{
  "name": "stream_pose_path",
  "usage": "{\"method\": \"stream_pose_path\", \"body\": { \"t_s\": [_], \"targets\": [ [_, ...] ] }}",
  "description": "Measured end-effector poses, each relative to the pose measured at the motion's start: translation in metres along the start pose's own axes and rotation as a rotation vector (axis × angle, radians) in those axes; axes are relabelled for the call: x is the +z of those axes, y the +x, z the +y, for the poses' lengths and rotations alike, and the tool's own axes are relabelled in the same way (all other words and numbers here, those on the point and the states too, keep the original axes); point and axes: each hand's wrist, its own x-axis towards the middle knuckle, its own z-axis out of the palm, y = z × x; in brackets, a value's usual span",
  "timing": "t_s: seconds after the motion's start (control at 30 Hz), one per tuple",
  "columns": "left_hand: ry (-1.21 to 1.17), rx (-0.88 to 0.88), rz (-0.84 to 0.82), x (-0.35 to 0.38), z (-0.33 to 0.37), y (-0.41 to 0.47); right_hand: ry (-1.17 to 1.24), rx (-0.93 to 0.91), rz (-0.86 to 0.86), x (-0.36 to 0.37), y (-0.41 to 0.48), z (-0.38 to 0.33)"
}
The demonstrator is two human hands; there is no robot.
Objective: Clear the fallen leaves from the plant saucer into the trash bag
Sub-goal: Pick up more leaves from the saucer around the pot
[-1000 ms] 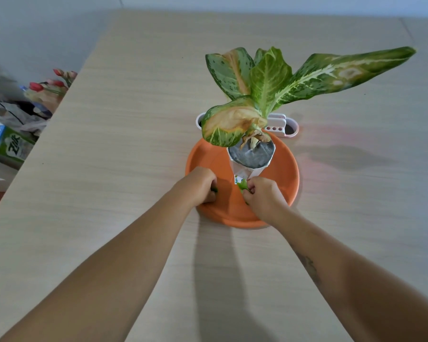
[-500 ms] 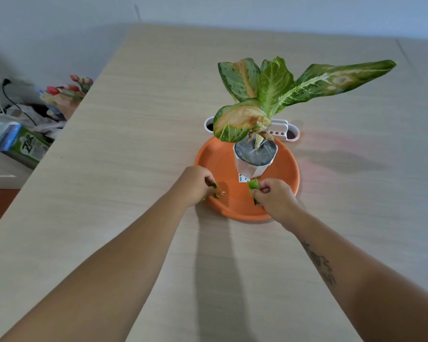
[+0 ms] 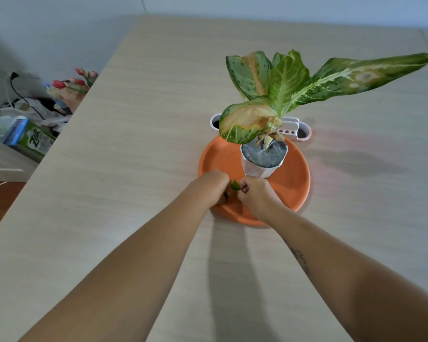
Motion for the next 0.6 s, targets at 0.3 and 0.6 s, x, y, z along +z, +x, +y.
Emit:
{"method": "stream_pose_path", "body": {
  "t_s": [0.3, 0.6],
  "targets": [
    [-0.438, 0.134, 0.525, 0.028, -0.034, -0.036, -0.002, -0.051, -0.023, 0.009, 0.009, 0.006],
    [-1.167, -0.016, 0.723, 0.046, -0.058, -0.066, -0.071, -0.12, -0.067, 0.013, 0.009, -0.004]
  ]
}}
